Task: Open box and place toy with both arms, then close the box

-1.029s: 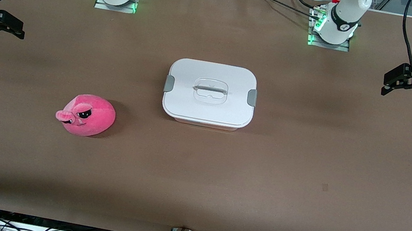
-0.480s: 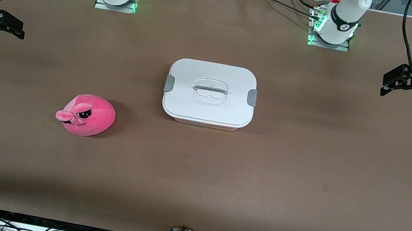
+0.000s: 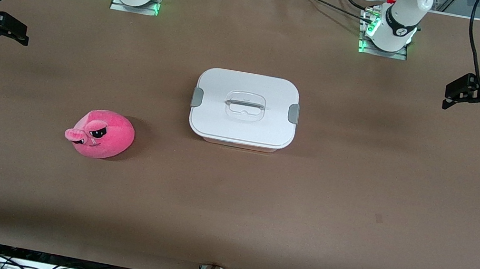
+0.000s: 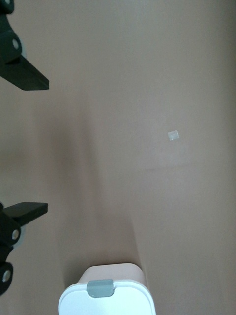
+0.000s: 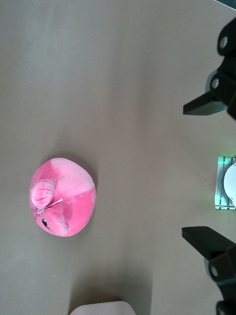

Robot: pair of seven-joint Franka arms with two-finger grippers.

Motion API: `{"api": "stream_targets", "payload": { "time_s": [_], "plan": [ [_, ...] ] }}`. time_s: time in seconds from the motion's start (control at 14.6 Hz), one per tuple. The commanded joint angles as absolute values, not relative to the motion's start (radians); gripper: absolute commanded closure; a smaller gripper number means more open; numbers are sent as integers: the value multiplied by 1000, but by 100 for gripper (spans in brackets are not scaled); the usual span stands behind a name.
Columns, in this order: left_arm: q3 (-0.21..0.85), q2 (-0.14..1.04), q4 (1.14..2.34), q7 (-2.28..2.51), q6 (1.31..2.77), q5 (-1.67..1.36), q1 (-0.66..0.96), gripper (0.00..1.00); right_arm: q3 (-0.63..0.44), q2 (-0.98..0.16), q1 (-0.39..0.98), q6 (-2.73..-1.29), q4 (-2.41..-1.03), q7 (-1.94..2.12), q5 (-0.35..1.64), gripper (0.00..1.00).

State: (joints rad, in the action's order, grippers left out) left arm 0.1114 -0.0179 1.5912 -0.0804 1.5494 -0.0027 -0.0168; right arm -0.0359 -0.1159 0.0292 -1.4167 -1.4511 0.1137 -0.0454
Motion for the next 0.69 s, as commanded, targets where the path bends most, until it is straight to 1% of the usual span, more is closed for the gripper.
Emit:
{"api": "stream_targets", "payload": {
  "time_s": [0.0, 0.21, 0.34, 0.48, 0.62],
  "plan": [
    [141, 17, 1558, -161, 1508, 3, 21, 0, -35, -123, 29, -1414, -1434, 100, -48, 0],
    [155, 89, 1551, -259, 1508, 0, 63, 0, -35, -123, 29, -1414, -1434, 100, -48, 0],
    [163, 152, 1548, -342, 1525, -63, 121, 0, -35, -124, 29, -1414, -1434, 100, -46, 0],
    [166, 224, 1520, -348, 1531, -74, 193, 0, -35, -132, 29, -1416, -1434, 98, -46, 0],
    [170, 261, 1503, -359, 1590, -84, 271, 0, -34, -141, 31, -1420, -1434, 98, -48, 0]
  ]
}}
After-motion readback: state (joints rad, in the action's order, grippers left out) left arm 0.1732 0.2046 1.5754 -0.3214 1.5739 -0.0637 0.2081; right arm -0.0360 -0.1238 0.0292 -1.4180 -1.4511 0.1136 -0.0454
